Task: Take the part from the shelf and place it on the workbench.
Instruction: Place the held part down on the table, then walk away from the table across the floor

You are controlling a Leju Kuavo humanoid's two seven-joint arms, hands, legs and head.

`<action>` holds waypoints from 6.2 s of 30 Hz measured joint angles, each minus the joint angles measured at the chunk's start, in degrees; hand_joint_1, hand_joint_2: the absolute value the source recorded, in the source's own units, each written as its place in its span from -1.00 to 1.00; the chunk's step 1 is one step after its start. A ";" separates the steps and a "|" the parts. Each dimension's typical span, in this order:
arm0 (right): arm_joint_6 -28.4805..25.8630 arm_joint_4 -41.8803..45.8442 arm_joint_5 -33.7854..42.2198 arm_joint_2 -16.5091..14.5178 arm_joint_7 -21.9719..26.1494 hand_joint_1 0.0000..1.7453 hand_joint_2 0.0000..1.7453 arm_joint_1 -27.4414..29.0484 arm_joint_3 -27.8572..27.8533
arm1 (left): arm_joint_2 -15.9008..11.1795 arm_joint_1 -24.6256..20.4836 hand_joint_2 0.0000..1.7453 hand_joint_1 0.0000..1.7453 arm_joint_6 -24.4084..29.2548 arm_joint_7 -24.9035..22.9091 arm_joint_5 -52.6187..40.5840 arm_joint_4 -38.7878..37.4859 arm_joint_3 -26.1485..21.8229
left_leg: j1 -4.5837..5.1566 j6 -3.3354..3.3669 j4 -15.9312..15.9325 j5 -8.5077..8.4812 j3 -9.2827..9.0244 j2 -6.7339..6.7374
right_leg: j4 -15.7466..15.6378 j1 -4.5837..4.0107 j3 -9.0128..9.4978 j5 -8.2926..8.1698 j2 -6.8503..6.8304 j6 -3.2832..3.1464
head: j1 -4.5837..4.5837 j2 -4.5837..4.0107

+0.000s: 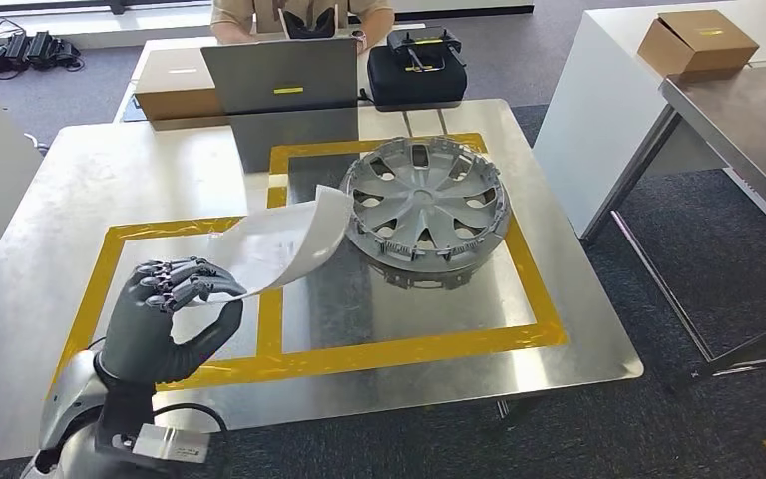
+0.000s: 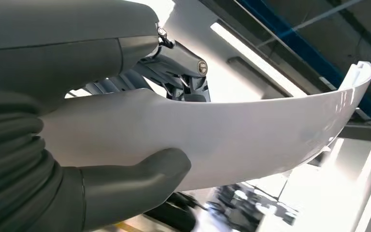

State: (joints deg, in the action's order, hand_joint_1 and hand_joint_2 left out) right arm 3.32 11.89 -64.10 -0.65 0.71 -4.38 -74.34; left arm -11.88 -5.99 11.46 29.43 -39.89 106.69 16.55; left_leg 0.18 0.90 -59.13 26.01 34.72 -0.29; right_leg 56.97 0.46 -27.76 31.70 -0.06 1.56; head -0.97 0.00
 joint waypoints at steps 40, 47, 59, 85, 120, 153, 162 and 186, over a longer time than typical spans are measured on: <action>-0.95 0.00 0.92 -1.01 -0.38 -1.00 -1.00 -0.21 -0.02 | -6.59 -22.98 1.00 1.00 13.08 -6.31 -16.52 -65.77 -5.37 | -0.01 -0.15 0.19 -0.07 -0.13 0.03 | 0.05 -0.01 0.02 0.04 0.04 -0.18 | 0.01 0.00; -0.66 0.00 0.63 -1.01 -0.83 -1.00 -1.00 -0.23 -0.02 | -6.61 -22.95 1.00 0.50 12.26 -5.71 -16.52 -67.31 -6.21 | -0.01 -0.15 0.19 -0.07 -0.12 0.02 | 0.05 -0.01 0.02 0.04 0.04 -0.18 | 0.01 0.00; -0.37 0.00 0.97 -1.01 -0.28 -1.00 -1.00 -0.13 -0.02 | -6.61 -22.36 -1.00 -1.00 8.17 -0.30 -13.34 -68.03 -7.85 | -0.01 -0.16 0.20 -0.07 -0.13 0.02 | 0.05 -0.01 0.03 0.05 0.03 -0.19 | 0.01 0.00; -0.74 0.00 1.57 -1.01 0.18 -1.00 -1.00 0.39 -0.58 | 2.37 -7.99 -1.00 -1.00 -36.59 4.77 57.52 -31.25 -23.28 | 0.04 -0.16 0.15 -0.01 -0.13 0.02 | -0.02 0.02 0.03 0.04 0.03 -0.17 | 0.01 0.00; -0.65 0.00 0.60 -0.60 -0.02 -1.00 -1.00 -0.04 -0.59 | 4.01 -3.32 -1.00 -1.00 -35.98 4.75 53.60 -23.73 -25.23 | -0.21 -1.82 1.41 4.59 -5.91 -0.01 | 2.02 0.34 -7.88 -6.50 0.01 -1.27 | -0.61 0.00; 2.08 0.00 -1.04 -0.62 3.85 -1.00 -1.00 -0.20 -0.03 | 4.46 -0.26 -1.00 -1.00 -34.76 5.48 52.35 -21.98 -25.25 | -0.26 -0.89 1.79 5.63 -7.97 1.83 | 1.24 0.35 -9.77 -9.97 -2.24 -0.16 | -0.73 0.00; 2.04 0.00 -0.92 -0.60 3.95 -1.00 -1.00 -0.19 0.13 | 4.78 0.14 -1.00 -1.00 -34.78 5.47 51.73 -21.90 -25.29 | 0.35 1.25 1.43 -0.64 -0.52 -0.26 | 15.92 -0.09 -10.16 -0.22 -0.26 0.06 | 0.24 0.00; 1.73 0.00 -0.81 -0.55 3.83 -1.00 -1.00 -0.18 0.13 | 4.99 0.92 -1.00 -1.00 -34.59 5.85 50.56 -21.53 -25.31 | -0.38 0.44 1.77 3.96 -6.39 0.16 | 2.38 0.04 -10.45 -7.96 -0.69 0.35 | -0.05 0.00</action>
State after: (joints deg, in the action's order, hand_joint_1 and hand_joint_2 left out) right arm 5.04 11.89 -64.92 -1.20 4.54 -4.56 -74.20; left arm -6.89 -5.08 -23.13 35.28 10.67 85.15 -8.76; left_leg -0.20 1.35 -57.36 29.98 28.33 -0.14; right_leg 59.36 0.50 -38.21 23.74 -0.74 1.91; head -1.02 0.00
